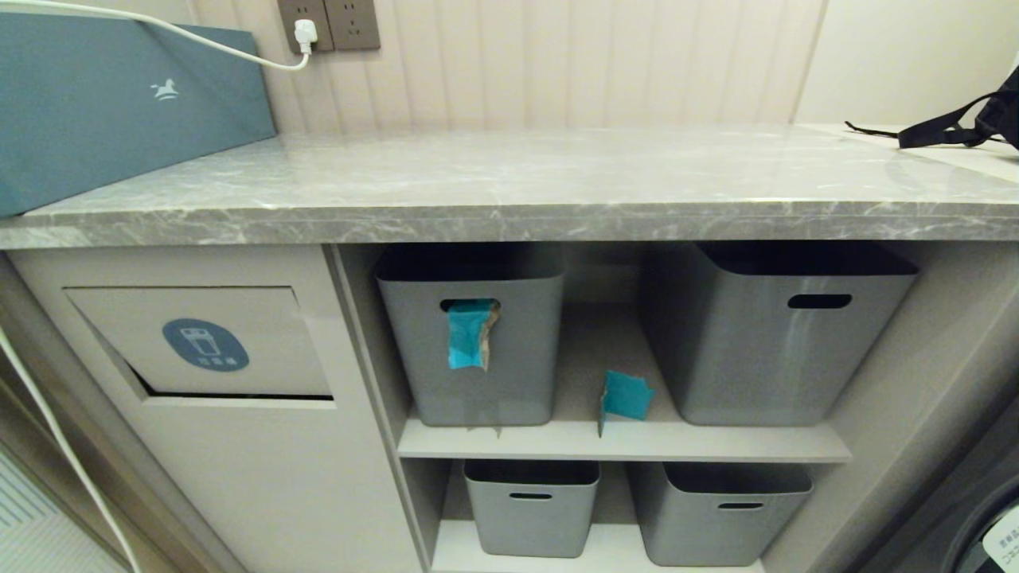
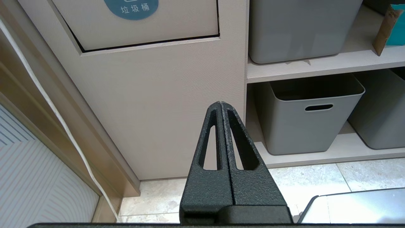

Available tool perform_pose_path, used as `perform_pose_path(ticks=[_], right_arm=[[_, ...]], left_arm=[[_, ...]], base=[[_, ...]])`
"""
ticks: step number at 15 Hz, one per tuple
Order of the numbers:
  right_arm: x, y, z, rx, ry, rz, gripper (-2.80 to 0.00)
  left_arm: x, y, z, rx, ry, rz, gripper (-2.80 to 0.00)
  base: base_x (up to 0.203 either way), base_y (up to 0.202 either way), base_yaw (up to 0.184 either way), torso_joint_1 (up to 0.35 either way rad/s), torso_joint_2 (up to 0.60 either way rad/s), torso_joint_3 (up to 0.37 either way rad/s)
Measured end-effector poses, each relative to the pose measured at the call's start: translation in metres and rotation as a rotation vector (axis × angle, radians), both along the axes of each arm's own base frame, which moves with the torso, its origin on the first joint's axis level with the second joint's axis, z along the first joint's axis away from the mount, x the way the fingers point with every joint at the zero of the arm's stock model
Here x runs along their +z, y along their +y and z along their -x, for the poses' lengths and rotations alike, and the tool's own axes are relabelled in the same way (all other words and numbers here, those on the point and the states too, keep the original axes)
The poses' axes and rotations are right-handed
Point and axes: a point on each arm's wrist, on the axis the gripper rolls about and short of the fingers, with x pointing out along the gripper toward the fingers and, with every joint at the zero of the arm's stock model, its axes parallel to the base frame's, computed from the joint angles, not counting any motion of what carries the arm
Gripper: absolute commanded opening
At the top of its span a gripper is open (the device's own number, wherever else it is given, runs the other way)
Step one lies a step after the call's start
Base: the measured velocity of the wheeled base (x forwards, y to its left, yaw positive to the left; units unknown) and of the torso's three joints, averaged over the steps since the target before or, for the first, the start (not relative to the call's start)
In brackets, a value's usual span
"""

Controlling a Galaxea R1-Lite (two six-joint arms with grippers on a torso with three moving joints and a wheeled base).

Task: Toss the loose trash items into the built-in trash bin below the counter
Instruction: Pick up the garbage

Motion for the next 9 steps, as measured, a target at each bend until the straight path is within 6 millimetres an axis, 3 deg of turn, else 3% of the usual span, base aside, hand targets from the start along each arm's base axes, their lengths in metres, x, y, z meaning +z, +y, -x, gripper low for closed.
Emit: perform_pose_path(ticks=[9], right_arm=[[0.0000, 0.0000, 0.0000, -0.001, 0.000, -0.001, -2.80]], left_arm=[[-0.0008, 0.0000, -0.0002, -0.002, 0.003, -0.030, -2.80]], base=[[0.000, 0.000, 0.000, 0.000, 0.00, 0.000]])
